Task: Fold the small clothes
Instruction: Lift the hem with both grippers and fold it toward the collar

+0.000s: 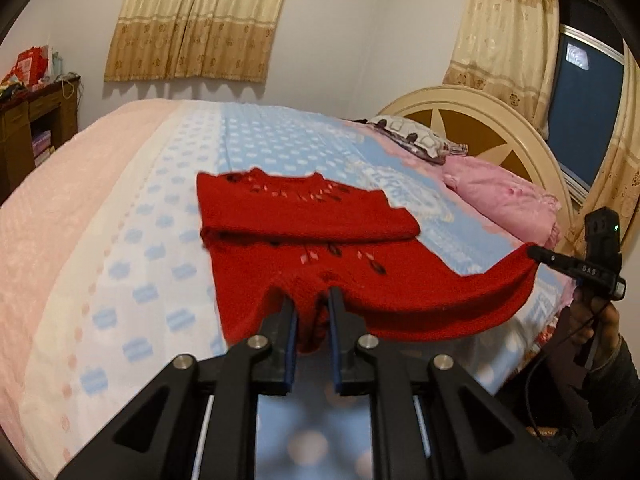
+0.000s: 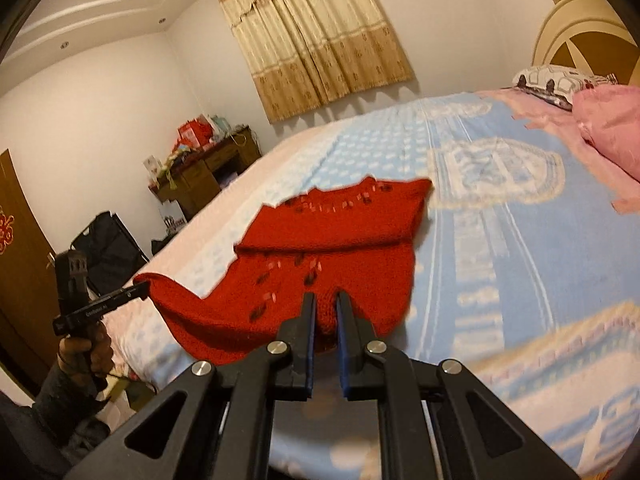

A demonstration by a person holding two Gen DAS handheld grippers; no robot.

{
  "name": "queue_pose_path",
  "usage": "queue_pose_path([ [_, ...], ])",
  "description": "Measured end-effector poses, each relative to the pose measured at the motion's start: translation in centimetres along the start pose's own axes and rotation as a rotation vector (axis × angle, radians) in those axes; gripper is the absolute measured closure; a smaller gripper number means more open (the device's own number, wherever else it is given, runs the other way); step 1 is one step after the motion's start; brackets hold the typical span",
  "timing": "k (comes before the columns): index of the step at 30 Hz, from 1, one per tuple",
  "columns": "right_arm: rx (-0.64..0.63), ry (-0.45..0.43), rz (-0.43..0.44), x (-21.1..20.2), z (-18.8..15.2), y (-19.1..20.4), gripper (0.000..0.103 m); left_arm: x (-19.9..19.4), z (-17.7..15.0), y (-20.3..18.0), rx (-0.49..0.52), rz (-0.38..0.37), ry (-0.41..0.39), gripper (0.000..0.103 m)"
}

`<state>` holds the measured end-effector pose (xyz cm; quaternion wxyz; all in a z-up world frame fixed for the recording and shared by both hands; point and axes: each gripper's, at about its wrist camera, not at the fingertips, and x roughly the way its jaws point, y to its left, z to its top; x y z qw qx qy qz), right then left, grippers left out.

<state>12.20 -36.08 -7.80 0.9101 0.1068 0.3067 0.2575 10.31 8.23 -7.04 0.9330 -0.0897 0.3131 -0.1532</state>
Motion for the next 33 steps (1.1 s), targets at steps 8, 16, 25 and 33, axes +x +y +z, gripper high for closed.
queue_pose_path([
  [8,0.005,-0.017,0.024,3.6,6.1,-0.6,0.094,3.1,4.4,2.4,-0.068,-0.026,0.008,0.090],
  [16,-0.008,0.011,0.002,7.7,10.6,-2.1,0.094,6.6,8.5,3.3,-0.051,-0.009,0.017,0.090],
  [25,-0.013,0.026,-0.009,13.2,15.6,-3.6,0.094,11.3,13.7,5.5,-0.062,0.007,0.013,0.090],
  [33,0.005,0.048,-0.034,18.7,19.6,-5.8,0.094,17.0,16.5,8.8,-0.092,0.051,0.045,0.090],
])
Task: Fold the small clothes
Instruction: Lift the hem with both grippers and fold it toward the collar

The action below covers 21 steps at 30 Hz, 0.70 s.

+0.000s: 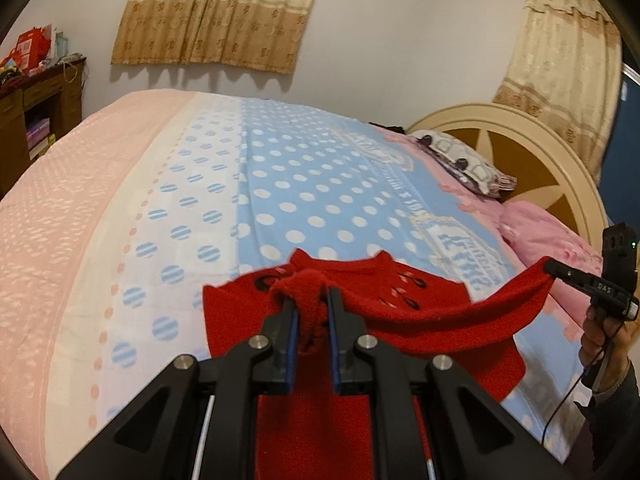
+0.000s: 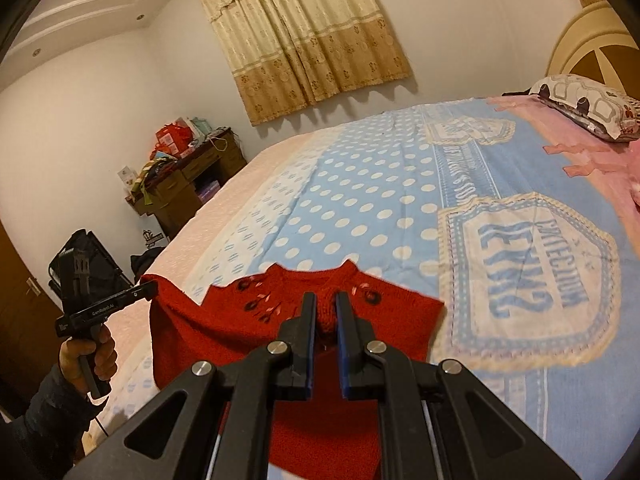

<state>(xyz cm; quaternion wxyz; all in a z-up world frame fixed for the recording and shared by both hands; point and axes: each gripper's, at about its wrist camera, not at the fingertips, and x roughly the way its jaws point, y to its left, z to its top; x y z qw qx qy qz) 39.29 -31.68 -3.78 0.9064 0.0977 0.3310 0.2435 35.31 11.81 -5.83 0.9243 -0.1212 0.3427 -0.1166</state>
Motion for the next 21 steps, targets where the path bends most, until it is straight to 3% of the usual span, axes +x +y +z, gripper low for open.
queue_pose_path([
  [8,0.064,0.090,-0.060,7.9,1.2,-3.3,0.094,7.4,-0.3,3.1,-0.065,0.044,0.118,0.090],
  [21,0.150,0.157,-0.154,15.0,1.2,-8.3,0.094,12.2,1.0,3.6,-0.049,0.090,0.165,0.090],
])
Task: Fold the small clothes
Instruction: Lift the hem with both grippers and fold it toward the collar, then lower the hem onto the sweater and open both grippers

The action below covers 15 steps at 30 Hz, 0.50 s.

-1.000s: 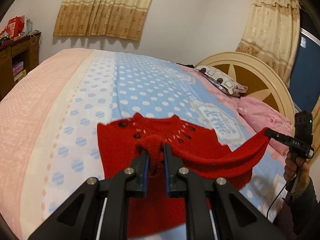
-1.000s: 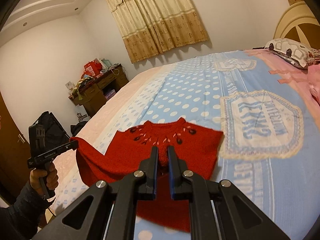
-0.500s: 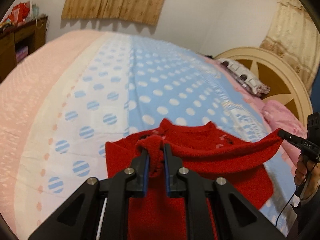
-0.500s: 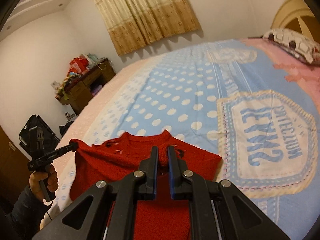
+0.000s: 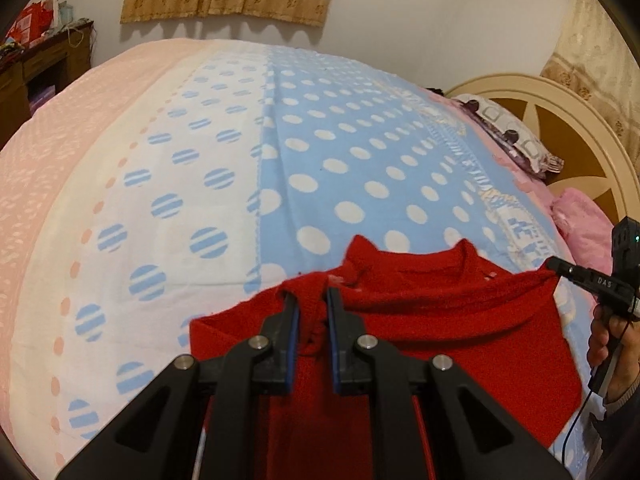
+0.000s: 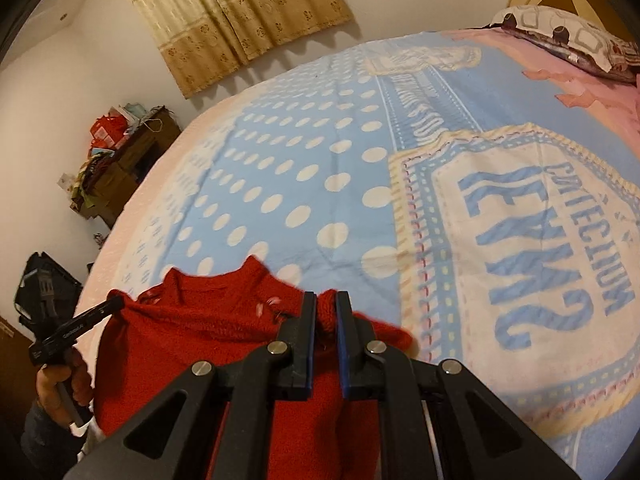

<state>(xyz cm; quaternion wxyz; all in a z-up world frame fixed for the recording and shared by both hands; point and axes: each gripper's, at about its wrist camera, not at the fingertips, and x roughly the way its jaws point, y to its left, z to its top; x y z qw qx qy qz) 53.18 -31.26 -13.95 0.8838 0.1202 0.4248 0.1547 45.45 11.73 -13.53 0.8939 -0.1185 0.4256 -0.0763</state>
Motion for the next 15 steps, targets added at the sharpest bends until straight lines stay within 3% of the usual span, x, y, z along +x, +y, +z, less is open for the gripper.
queue_pose_path([
  [7,0.073,0.025,0.032,2.8,0.7,-1.6,0.091,-0.5,-0.8,2.1,-0.092,0.006,-0.026,0.081],
  [9,0.052,0.022,0.034,2.5,0.5,-1.3,0.063,-1.3,-1.0,2.5,-0.101,0.037,-0.049,0.064],
  [10,0.034,0.017,0.036,2.2,0.4,-1.0,0.024,-1.9,-1.2,2.7,-0.107,0.055,-0.065,0.062],
  [11,0.028,0.002,0.041,1.7,0.3,-0.9,0.016,-2.1,-1.3,2.7,-0.104,0.056,-0.071,0.061],
  [15,-0.008,-0.014,0.085,-0.5,-0.4,0.2,0.016,-3.2,-2.4,1.5,-0.043,0.054,-0.079,0.060],
])
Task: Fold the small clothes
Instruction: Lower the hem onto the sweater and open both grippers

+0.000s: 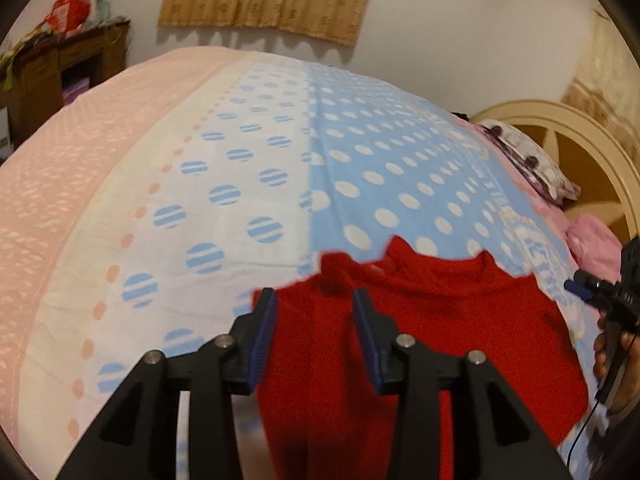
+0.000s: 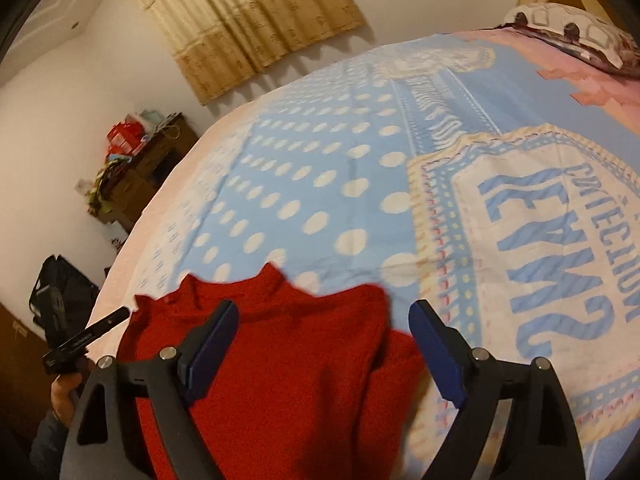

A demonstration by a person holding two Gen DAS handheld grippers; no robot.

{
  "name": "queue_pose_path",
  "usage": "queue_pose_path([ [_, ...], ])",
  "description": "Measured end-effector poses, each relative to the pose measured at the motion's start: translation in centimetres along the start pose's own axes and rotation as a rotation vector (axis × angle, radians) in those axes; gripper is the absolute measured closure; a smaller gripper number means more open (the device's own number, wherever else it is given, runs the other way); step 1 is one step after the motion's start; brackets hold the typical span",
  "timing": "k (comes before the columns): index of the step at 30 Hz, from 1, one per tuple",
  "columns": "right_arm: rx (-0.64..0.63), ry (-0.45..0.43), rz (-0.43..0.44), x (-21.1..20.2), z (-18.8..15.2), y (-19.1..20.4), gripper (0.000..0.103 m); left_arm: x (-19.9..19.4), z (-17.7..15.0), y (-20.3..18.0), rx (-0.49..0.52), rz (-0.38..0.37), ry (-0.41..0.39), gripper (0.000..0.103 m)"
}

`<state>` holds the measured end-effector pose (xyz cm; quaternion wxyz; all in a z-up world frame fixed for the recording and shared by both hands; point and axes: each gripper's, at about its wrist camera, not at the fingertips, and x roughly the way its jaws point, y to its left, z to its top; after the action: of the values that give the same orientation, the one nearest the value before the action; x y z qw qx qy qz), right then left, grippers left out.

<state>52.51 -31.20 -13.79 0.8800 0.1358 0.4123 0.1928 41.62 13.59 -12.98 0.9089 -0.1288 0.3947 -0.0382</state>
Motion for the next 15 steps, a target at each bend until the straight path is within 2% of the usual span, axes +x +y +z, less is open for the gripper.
queue_pose_path([
  [1,-0.023,0.014,0.003,-0.6,-0.5,0.7,0.016,-0.1,-0.3,-0.6,0.034,0.002,0.007,0.059],
  [3,-0.071,0.050,-0.005,-1.5,-1.8,2.0,0.016,-0.2,-0.9,-1.9,0.117,0.049,0.012,0.048],
  [5,-0.146,0.083,-0.047,-2.6,-3.7,3.5,0.016,-0.3,-1.7,-2.6,0.164,0.101,0.016,0.048],
  [7,-0.190,0.108,-0.002,-3.6,-5.6,4.6,0.016,-0.5,-2.5,-2.7,0.179,0.110,0.023,0.048],
  [9,-0.216,0.137,0.077,-4.3,-7.7,5.8,0.016,-0.2,-3.3,-2.4,0.193,0.163,0.037,0.047],
  [10,-0.228,0.160,0.094,-4.3,-8.7,6.2,0.016,0.2,-3.6,-1.8,0.189,0.215,0.046,0.046],
  [12,-0.240,0.215,0.058,-3.4,-10.3,6.1,0.016,0.5,-3.8,0.0,0.126,0.216,0.046,0.028],
  [14,-0.246,0.259,-0.026,-2.1,-11.5,5.2,0.016,0.2,-3.9,1.6,0.068,0.222,0.029,0.022],
  [15,-0.255,0.247,-0.043,-2.2,-11.6,5.2,0.016,-0.2,-3.9,2.1,0.044,0.214,0.021,0.022],
])
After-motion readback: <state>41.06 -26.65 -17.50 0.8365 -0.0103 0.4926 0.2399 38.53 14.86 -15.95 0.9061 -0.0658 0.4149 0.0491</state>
